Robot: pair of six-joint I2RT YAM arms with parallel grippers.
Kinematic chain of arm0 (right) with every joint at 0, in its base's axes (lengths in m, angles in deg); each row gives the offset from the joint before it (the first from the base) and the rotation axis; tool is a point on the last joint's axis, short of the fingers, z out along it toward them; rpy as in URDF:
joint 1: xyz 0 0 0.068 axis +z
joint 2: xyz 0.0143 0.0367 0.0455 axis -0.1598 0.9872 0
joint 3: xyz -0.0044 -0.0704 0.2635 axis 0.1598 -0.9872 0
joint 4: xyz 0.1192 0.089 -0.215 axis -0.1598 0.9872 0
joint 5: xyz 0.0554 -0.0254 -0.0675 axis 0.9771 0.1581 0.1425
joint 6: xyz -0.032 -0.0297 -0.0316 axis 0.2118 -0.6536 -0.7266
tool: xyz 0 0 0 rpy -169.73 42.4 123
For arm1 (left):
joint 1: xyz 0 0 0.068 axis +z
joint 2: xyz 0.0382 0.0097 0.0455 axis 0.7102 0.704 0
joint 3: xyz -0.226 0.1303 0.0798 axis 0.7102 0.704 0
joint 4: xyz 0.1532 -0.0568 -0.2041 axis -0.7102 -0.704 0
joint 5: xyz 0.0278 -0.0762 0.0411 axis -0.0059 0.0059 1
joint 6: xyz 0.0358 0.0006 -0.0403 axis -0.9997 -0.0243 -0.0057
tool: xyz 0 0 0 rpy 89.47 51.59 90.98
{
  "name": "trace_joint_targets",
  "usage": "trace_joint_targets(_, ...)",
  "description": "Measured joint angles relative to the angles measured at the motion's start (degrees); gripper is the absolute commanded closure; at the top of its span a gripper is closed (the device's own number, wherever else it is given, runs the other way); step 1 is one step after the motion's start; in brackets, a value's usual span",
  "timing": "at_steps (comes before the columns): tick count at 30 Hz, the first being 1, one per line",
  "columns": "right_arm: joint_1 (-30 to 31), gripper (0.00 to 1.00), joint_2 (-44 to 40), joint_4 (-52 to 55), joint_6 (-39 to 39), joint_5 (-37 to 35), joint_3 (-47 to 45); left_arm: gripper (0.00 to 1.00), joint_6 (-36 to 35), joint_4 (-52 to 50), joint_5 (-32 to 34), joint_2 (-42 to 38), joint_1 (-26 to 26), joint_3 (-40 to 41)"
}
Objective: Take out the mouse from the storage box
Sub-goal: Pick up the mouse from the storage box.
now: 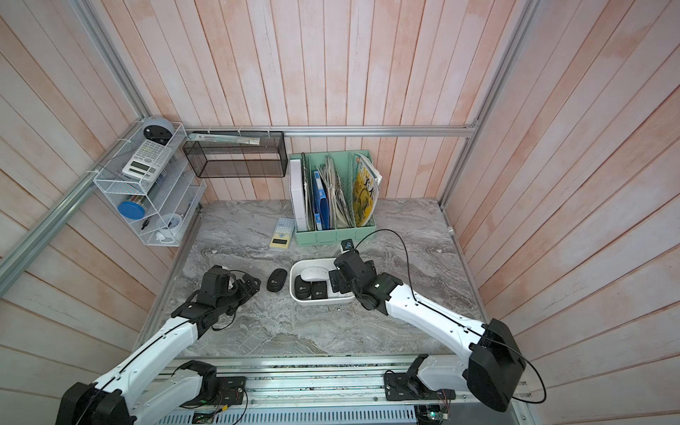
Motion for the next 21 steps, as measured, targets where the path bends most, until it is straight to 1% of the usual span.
trace_joint_targets(3,0.7,0.03,3.2,0.3,-4.1,-0.1,1.2,0.01,-3.5,-5.1,2.8,-5.8,0.0,-1.6)
trace_joint_targets(7,1.2,0.03,6.9,0.9,-8.5,-0.7,2.8,0.0,-6.2,-7.9,4.6,-11.1,0.0,-1.6)
trace_joint_targets(14,1.3,0.03,11.0,1.5,-12.8,-5.4,6.8,0.0,-9.0,-7.6,5.6,-17.1,0.0,2.6)
trace_joint_targets(21,1.3,0.04,15.3,1.8,-16.1,-7.7,8.9,0.0,-11.1,-6.3,5.5,-22.5,0.0,6.1)
